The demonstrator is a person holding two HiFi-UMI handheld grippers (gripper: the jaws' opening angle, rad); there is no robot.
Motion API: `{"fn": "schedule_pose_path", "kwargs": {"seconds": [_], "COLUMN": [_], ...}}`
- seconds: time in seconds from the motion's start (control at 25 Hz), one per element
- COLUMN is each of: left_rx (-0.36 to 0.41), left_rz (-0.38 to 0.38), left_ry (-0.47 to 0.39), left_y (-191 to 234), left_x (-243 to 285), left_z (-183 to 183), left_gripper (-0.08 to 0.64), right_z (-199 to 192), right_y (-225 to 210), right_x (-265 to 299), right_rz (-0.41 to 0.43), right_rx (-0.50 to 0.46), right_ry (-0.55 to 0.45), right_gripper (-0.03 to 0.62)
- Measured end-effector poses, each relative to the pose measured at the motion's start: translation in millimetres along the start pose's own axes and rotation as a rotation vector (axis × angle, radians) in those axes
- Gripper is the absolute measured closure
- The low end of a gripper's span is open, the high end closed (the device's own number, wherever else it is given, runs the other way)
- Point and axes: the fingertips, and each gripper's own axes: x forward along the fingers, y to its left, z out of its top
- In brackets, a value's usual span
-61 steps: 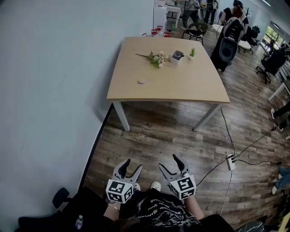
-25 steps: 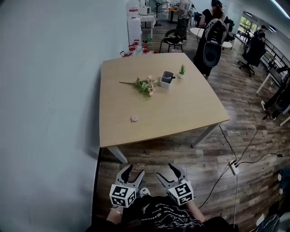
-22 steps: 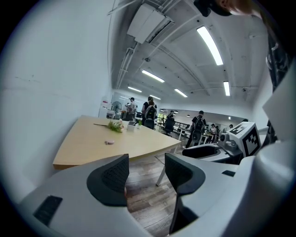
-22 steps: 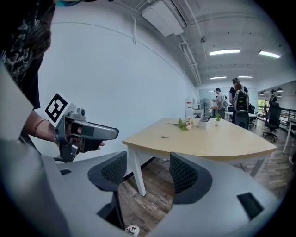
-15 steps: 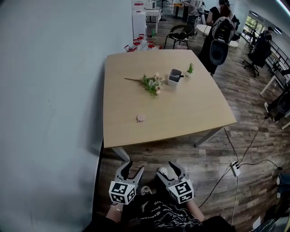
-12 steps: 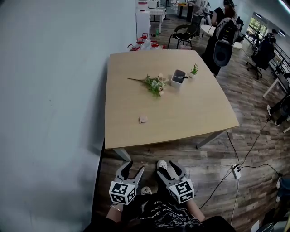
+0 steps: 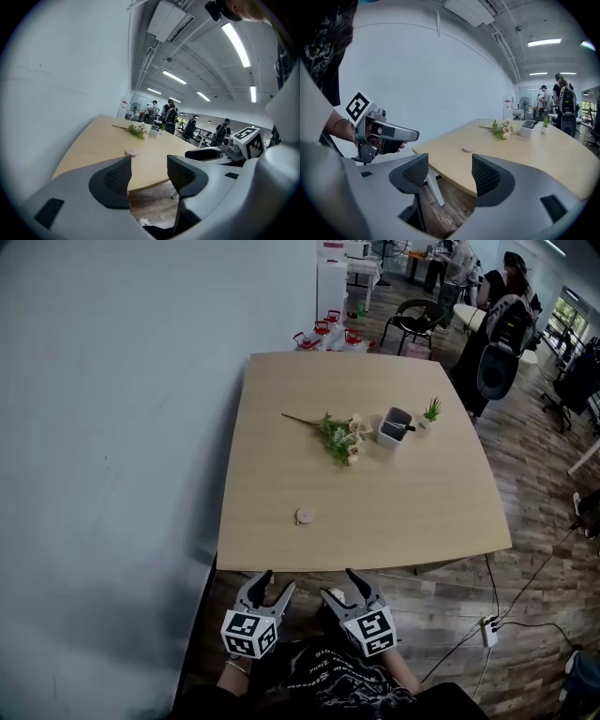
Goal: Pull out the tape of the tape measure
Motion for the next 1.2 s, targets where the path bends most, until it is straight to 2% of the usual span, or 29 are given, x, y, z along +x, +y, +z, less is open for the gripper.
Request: {"fn": "schedule_pose_path", "kwargs": {"seconds": [0.32,0.48,0.56,0.68,0.84,1.0,1.2], "left_rx": [-0.045,-0.108,-0.114,-0.121,-0.15,-0.157,-0.206], "left_rz": [0.131,0.203,0.25,0.304,0.329,0.359,0.406], "left_ry": [-0.05,-0.088,-0.099,-0.109,-0.099,-0.077,-0.052], "left_y": [21.3,37.3,44.5,51.0,49.3,56.0,77.6], "left_x": [58.8,71.2,72.5,77.9,80.9,74.5,54.6], "left_z": [39.2,54.0,60.9,63.6,57.9,51.3,41.2], "left_gripper": [0.318,0.318,0.318,0.318,0.318,0.318,0.318], "right_z": [29.1,32.4,33.5,35.0,39.4,43.5,35.6], "right_y": [-69.5,-98.2,-107.4,-111.0,-103.3,-85.2,-75.7], "right_x": [36.3,48.0,52.3,63.7,89.0,123.4,165.0], "right_rz": [0.088,0.119,0.141,0.165,0.176,0.239,0.203], "right_rx": [-0.054,-0.061,-0.053,-0.053,-0.064,-0.035,-0.022], "right_ry": [-0.006,0.003,0.012,0.021,0.053,0.095,0.19], "right_gripper": [0.287,0.287,0.287,0.287,0.287,0.287,0.279]}}
